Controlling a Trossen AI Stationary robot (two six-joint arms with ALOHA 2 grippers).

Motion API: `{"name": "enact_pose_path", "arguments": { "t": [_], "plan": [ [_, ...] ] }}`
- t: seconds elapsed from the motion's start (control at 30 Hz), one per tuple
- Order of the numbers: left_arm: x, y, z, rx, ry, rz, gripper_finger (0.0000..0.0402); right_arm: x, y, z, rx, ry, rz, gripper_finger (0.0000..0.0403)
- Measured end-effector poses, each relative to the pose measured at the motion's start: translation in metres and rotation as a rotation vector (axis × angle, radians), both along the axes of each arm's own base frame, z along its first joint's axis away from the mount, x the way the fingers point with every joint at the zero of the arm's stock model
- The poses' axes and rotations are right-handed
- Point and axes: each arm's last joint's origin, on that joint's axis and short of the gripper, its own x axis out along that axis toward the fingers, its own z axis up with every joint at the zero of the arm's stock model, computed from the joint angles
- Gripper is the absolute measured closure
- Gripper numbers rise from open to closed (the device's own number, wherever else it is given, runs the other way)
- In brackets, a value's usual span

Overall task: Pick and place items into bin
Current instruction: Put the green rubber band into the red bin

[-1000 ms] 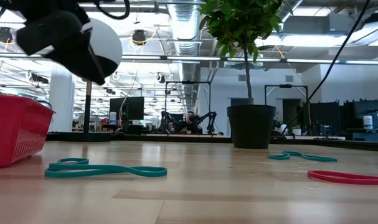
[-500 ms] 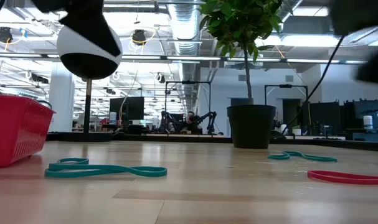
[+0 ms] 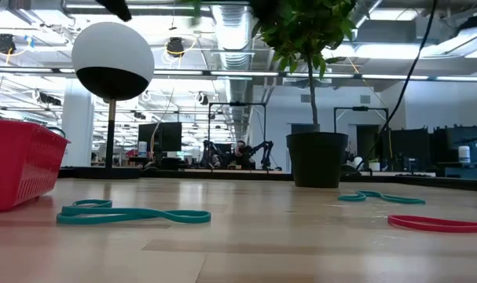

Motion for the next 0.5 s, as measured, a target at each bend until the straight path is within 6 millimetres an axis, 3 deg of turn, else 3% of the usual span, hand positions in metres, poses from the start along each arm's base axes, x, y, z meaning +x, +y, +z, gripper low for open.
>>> {"name": "enact_pose_path", "arguments": {
  "t": [0.2, 0.33, 0.5],
  "plan": [
    [-0.018, 0.003, 0.021, -0.005, -0.100, -0.029, 0.0299, 0.042, -0.027, -0.022, 0.013, -0.159, 0.002, 0.0402],
    [-0.025, 0.004, 0.030, 0.000, -0.157, -0.048, 0.0299, 0.070, -0.035, -0.054, 0.004, -0.173, 0.012, 0.0402],
    [-0.027, 0.006, 0.033, 0.007, -0.171, -0.052, 0.0299, 0.107, -0.036, -0.064, 0.062, -0.201, 0.087, 0.0402]
  ]
}}
